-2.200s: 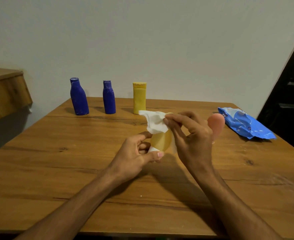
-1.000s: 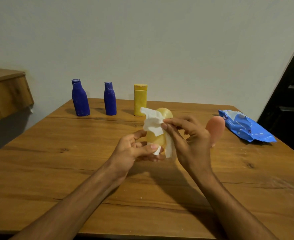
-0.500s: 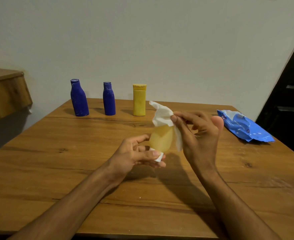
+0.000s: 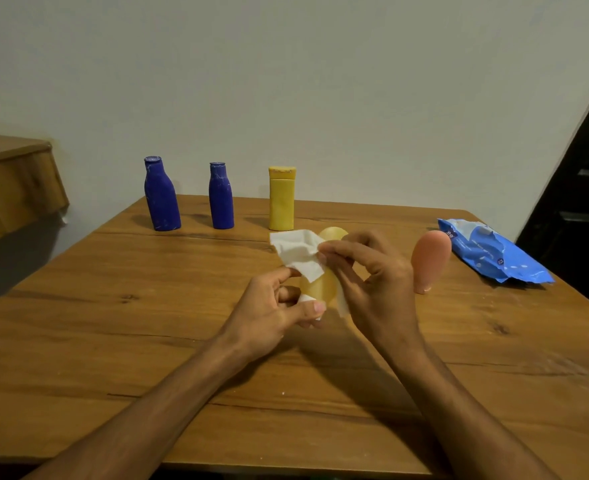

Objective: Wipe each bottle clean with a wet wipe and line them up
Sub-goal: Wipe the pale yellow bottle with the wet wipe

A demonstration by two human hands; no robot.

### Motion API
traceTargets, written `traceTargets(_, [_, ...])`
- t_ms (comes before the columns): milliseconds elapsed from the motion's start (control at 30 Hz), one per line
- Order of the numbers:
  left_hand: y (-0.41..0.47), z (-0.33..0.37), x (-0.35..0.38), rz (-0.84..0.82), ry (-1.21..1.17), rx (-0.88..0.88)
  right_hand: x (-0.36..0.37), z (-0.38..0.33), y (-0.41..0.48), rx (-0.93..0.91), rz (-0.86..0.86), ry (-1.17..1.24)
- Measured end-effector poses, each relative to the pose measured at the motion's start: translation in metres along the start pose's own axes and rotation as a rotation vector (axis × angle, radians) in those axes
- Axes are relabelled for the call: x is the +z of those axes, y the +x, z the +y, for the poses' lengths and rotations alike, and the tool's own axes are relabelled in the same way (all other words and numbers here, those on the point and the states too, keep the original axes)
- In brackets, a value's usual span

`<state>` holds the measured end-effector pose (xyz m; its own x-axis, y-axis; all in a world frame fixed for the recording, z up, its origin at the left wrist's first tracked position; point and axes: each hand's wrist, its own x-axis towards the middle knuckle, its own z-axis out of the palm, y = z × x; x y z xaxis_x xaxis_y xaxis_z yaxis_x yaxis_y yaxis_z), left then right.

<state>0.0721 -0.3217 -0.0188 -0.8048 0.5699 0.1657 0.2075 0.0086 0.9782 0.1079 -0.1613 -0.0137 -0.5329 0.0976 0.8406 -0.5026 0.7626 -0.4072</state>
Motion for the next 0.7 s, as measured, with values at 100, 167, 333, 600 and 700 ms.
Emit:
traceTargets(100, [0.0008, -0.0004, -0.0014, 0.032, 0.019, 0.011, -0.0002, 0.0016, -0.0006, -0.068, -0.053, -0.042])
traceTargets(167, [0.0011, 0.0001, 0.0006, 0.006, 0.011, 0.016, -0.0045, 0.0042, 0.0031, -0.036, 0.015, -0.035])
traceTargets(333, [-0.0002, -0.0002, 0.0000, 0.034, 0.049, 0.030, 0.0002, 0.0006, -0.0025, -0.069, -0.025, -0.046])
traceTargets(600, [-0.0020, -0.0005, 0.0027, 0.030, 0.084, 0.039, -0.0020, 0.0022, -0.0008, -0.042, 0.056, -0.046])
traceTargets(700, [-0.0027, -0.0007, 0.0041, 0.009, 0.146, 0.050, -0.0047, 0.0020, 0.0020, 0.038, 0.137, -0.013])
